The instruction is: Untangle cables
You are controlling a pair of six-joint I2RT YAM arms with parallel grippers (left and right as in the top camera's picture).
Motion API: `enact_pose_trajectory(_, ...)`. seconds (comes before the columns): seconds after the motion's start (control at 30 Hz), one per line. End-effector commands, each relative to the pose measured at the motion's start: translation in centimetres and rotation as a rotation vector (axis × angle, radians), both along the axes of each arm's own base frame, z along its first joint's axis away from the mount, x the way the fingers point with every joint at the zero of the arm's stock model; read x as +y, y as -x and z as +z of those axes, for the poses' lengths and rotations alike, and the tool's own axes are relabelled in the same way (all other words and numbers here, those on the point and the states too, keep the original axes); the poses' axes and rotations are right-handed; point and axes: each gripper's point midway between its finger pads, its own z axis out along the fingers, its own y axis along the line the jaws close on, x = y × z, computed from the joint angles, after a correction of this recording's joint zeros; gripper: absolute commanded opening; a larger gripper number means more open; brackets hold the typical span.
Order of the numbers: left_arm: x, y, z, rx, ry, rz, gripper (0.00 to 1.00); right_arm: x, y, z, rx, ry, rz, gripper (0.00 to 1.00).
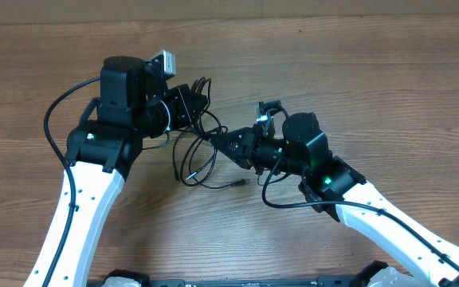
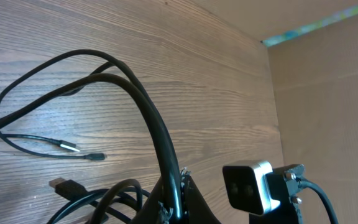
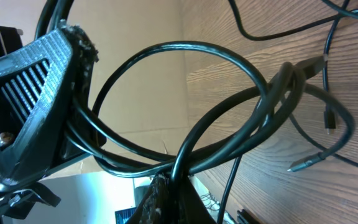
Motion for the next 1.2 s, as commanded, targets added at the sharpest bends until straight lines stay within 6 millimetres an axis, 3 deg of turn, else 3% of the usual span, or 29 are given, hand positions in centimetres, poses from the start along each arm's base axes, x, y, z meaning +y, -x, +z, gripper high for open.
enact_pose_trajectory(0.0, 0.2, -0.1, 0.4, 0.007, -0.003, 0.039, 0.04, 0.2, 0.1, 0.9, -0.027, -0.014, 0.007, 0.04)
enact_pose_trajectory(0.17, 2.6, -0.2, -1.5, 0.125, -0.037, 0.225, 0.04, 0.6, 0.7, 1.9, -0.052, -0.050, 0.057, 0.04)
enact_pose_trajectory(0.27, 3.7, 0.1, -2.6, 0.198, -0.046, 0.325, 0.04, 1.1, 1.2, 4.3, -0.139, -0.119, 0.107, 0.04)
enact_pose_trajectory(0.5, 3.9, 0.3, -2.9, 0.220, -0.048, 0.341, 0.04, 1.5, 2.3, 9.1, -0.379, -0.242, 0.187, 0.04)
enact_pose_trajectory(0.67, 4.0, 0.4, -3.0, 0.222, -0.051, 0.345, 0.04, 1.4, 4.5, 11.8, -0.619, -0.300, 0.295, 0.04)
enact_pose_trajectory(0.73, 4.5, 0.3, -3.1, 0.240, -0.046, 0.395, 0.04, 1.3, 6.4, 12.6, -0.737, -0.324, 0.388, 0.04)
enact_pose_trajectory(0.77, 4.9, 0.2, -3.2, 0.252, -0.041, 0.429, 0.04, 1.2, 7.0, 12.8, -0.774, -0.332, 0.418, 0.04)
enact_pose_trajectory(0.8, 5.8, -0.1, -3.4, 0.272, -0.028, 0.521, 0.04, 1.0, 8.9, 13.0, -0.857, -0.351, 0.522, 0.04)
enact_pose_trajectory(0.9, 6.8, -0.4, -3.5, 0.274, -0.028, 0.583, 0.04, 0.9, 9.9, 12.3, -0.837, -0.350, 0.590, 0.04)
enact_pose_trajectory(1.17, 10.7, -0.9, -3.7, 0.269, -0.060, 0.711, 0.04, 1.3, 9.5, 9.0, -0.613, -0.277, 0.619, 0.04)
